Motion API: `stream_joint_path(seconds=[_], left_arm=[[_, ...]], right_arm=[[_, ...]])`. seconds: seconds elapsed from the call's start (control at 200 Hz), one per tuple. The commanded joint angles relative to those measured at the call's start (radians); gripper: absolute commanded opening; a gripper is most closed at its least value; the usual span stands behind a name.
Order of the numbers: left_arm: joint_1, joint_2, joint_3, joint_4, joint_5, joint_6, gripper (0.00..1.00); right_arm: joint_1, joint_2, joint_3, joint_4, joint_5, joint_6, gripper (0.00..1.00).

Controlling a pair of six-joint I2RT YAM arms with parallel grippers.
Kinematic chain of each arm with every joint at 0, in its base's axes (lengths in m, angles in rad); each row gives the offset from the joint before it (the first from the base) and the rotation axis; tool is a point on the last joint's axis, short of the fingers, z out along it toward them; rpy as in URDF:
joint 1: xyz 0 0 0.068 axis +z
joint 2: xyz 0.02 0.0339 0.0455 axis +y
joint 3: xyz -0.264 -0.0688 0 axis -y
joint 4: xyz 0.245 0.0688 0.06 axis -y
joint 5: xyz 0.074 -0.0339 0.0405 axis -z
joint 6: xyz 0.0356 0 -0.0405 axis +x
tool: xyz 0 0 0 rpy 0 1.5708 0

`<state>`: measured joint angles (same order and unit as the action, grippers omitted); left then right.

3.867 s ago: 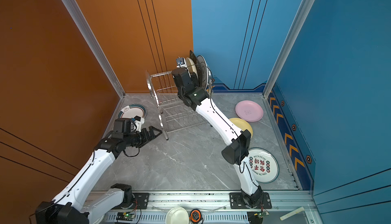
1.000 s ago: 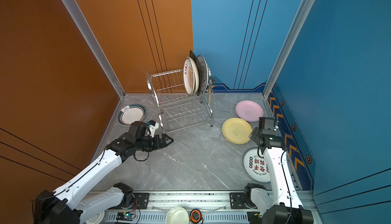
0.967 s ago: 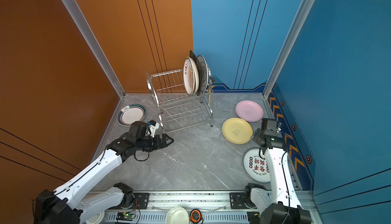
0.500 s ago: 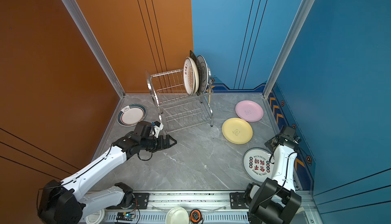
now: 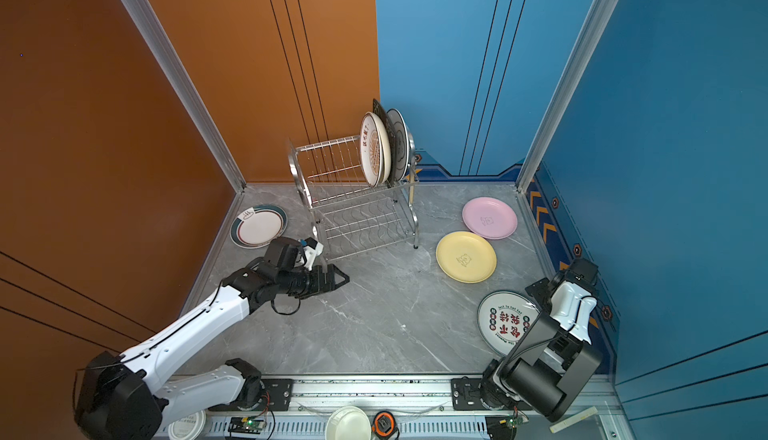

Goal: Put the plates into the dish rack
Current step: 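Move the right gripper down to the 'Just To Eat' printed plate's rim, then grip the printed plate's rim with the right gripper and drag it inward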

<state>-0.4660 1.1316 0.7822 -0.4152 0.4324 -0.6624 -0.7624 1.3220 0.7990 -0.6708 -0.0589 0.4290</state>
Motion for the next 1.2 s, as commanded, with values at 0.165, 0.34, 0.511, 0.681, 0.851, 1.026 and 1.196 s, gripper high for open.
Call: stream_joint_path(seconds=[0.165, 0.34, 0.511, 0.681, 0.851, 1.026, 1.196], left_arm=[[-0.002, 0.004, 0.035, -0.002, 0.048, 0.016, 0.98], [0.004, 0.015, 0.047, -0.001, 0.063, 0.03, 0.98], [0.018, 0.02, 0.051, -0.001, 0.072, 0.043, 0.98], [0.028, 0.02, 0.042, 0.006, 0.084, 0.048, 0.98], [0.039, 0.02, 0.038, 0.012, 0.095, 0.05, 0.98], [0.047, 0.023, 0.03, 0.023, 0.106, 0.052, 0.98], [0.051, 0.019, 0.019, 0.03, 0.111, 0.05, 0.98]], right_arm=[[-0.031, 0.054, -0.014, 0.046, -0.087, -0.007, 1.0], [-0.035, 0.092, -0.006, 0.045, -0.117, -0.017, 1.0], [-0.032, 0.096, -0.009, 0.031, -0.176, -0.034, 1.0], [0.005, 0.105, -0.006, 0.009, -0.231, -0.049, 1.0], [0.052, 0.105, -0.022, -0.023, -0.28, -0.028, 1.0], [0.143, 0.083, -0.042, -0.05, -0.306, 0.021, 1.0], [0.262, 0.054, -0.068, -0.056, -0.317, 0.09, 1.0]])
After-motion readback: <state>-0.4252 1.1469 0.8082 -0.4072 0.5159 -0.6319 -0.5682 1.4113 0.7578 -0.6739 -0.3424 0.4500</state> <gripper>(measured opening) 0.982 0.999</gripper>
